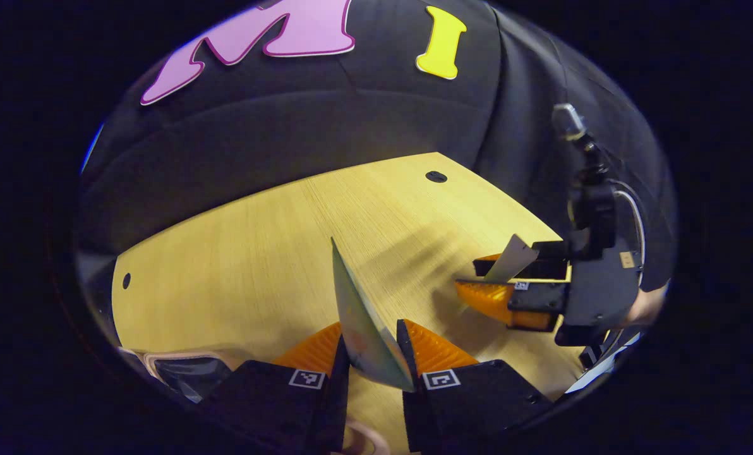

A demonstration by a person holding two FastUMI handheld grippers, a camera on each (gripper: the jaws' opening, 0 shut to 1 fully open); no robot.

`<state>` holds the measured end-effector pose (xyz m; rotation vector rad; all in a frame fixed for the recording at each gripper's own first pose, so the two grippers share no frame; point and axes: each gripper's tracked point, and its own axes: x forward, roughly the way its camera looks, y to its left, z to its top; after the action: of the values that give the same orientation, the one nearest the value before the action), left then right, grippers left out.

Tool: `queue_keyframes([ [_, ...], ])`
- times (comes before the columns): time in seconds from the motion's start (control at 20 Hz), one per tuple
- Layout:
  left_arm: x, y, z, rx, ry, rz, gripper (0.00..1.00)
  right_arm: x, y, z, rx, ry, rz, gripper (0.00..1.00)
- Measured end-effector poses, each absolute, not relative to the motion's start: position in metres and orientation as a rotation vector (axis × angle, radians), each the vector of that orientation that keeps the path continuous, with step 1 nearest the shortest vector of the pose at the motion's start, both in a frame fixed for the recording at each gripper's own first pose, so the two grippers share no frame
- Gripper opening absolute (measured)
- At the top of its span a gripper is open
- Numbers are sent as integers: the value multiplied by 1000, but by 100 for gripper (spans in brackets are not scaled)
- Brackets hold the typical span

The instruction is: First open the suitcase, pack the skin care products into it, and then close the suitcase.

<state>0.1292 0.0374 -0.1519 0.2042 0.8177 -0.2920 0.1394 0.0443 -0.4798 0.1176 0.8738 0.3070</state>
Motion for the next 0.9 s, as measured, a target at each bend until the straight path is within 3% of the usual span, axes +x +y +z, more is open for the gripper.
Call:
queue_keyframes([
  [0.05,120,48,-141,208,820,-278,42,141,52,-480,156,878,325,31],
  [0.15,92,90,-125,243,873,-200,41,137,61,-449,206,842,336,26],
  [0.3,42,165,-127,242,1014,-71,41,123,99,-403,267,801,408,25],
  [0.35,24,185,-134,217,1077,-38,42,114,114,-391,278,804,436,19],
  [0.4,2,204,-144,193,1148,10,45,104,129,-380,286,800,468,25],
  [0.65,-66,262,-207,113,1410,158,41,60,205,-341,261,796,618,25],
  [0.9,-88,280,-228,8,1420,208,48,17,282,-325,258,849,740,25],
])
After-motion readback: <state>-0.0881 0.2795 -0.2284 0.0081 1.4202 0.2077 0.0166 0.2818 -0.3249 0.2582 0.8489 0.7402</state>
